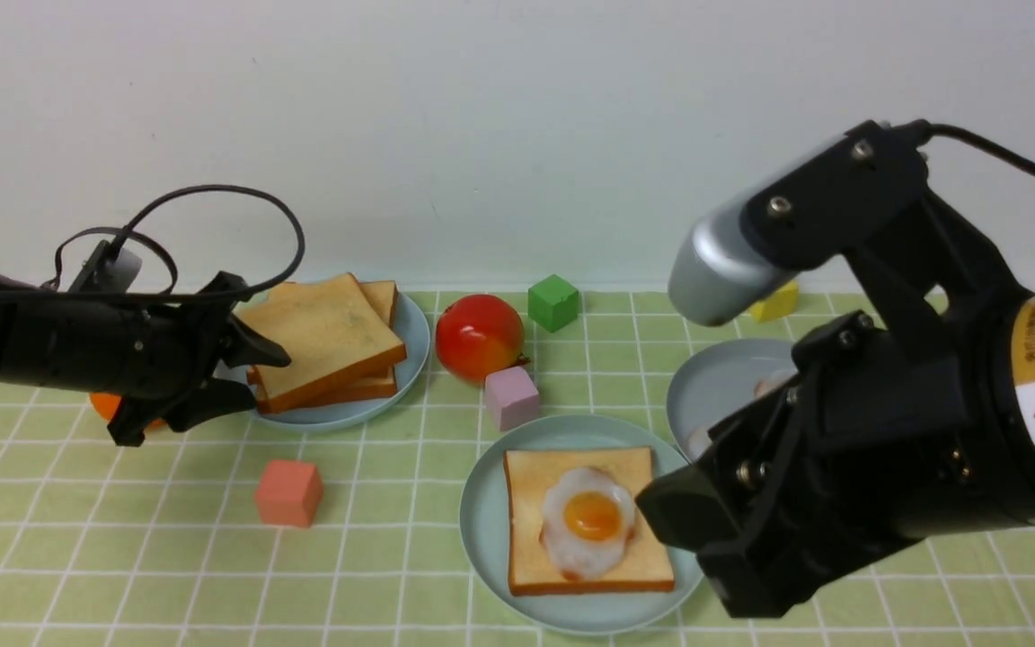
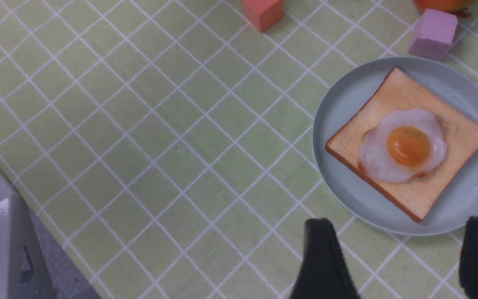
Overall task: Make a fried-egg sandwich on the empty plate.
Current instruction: Use the left arm to grab a slice of bread
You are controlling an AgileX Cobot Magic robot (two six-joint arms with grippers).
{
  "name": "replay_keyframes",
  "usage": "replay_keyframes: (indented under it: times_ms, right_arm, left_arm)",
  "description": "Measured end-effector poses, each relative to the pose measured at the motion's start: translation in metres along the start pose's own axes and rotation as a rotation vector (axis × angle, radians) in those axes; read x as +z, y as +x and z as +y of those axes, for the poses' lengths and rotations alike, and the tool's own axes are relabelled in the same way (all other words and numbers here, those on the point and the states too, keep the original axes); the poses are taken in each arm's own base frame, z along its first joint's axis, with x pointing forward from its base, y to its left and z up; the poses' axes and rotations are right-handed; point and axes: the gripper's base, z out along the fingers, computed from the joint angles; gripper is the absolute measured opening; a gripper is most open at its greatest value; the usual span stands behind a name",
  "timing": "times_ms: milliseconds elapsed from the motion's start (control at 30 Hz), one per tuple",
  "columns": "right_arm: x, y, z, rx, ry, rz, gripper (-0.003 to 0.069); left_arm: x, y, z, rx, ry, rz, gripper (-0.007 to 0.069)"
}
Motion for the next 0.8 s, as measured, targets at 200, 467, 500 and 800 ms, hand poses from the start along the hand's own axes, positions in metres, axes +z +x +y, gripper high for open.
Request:
replay_keyframes:
  times_ms: [200, 467, 500, 800]
  right_arm:
    - [0.000, 0.000, 0.001, 0.006, -0.007, -0.004, 0.0444]
    - [0.000, -0.001, 0.001, 0.007, -0.008, -0.007, 0.0444]
    - [0.000, -0.001, 0.001, 0.007, -0.008, -0.007, 0.0444]
    - [0.000, 0.000, 0.002, 0.016, -0.019, -0.005, 0.0444]
  left_arm:
    - [0.007, 0.000, 0.006, -0.001, -0.011, 0.000, 0.0384]
    - [0.016, 0.000, 0.009, 0.062, 0.029, -0.005, 0.0292]
    - [0.017, 0.000, 0.009, 0.077, 0.038, -0.002, 0.0262]
    - [0.013, -0.001, 0.008, 0.120, 0.086, 0.020, 0.0064]
